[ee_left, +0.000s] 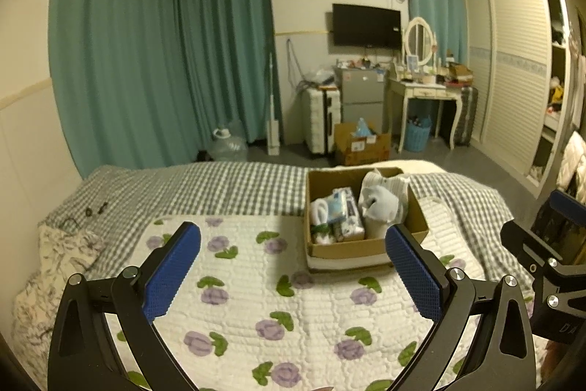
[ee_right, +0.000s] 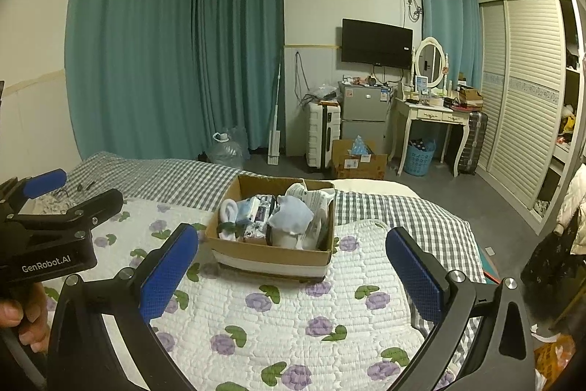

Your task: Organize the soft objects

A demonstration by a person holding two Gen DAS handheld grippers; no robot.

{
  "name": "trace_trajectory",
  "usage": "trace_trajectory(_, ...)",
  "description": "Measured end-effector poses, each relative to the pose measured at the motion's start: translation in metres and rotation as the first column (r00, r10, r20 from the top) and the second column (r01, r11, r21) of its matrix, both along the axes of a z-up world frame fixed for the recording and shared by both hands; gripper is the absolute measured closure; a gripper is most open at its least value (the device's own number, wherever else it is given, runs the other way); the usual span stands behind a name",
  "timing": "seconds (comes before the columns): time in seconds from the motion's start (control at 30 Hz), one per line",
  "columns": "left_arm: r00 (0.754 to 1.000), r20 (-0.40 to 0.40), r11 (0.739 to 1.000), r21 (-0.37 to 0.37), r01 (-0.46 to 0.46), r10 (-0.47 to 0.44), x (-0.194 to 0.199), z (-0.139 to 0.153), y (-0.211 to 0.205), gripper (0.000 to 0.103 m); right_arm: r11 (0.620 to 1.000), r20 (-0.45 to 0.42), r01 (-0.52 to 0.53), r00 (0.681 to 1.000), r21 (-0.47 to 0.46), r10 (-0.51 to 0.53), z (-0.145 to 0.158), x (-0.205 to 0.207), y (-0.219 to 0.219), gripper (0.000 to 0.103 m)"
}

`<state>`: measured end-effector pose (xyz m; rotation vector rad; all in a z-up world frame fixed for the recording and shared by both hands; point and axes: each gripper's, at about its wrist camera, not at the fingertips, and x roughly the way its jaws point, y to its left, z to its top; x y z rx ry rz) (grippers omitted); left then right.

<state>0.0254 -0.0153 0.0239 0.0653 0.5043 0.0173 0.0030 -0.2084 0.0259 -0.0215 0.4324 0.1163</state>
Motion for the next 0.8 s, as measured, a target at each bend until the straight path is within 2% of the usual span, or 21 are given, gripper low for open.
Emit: trace_trajectory(0.8, 1.0, -0.008, 1.0, -0.007, -0.01, 0.01, -0.0012, -0.002, -0.0038, 0.0, 1.0, -0.014, 0.002, 1.0, -0.005, -0.003, -0.0036, 0.0002, -0.0051, 0.0)
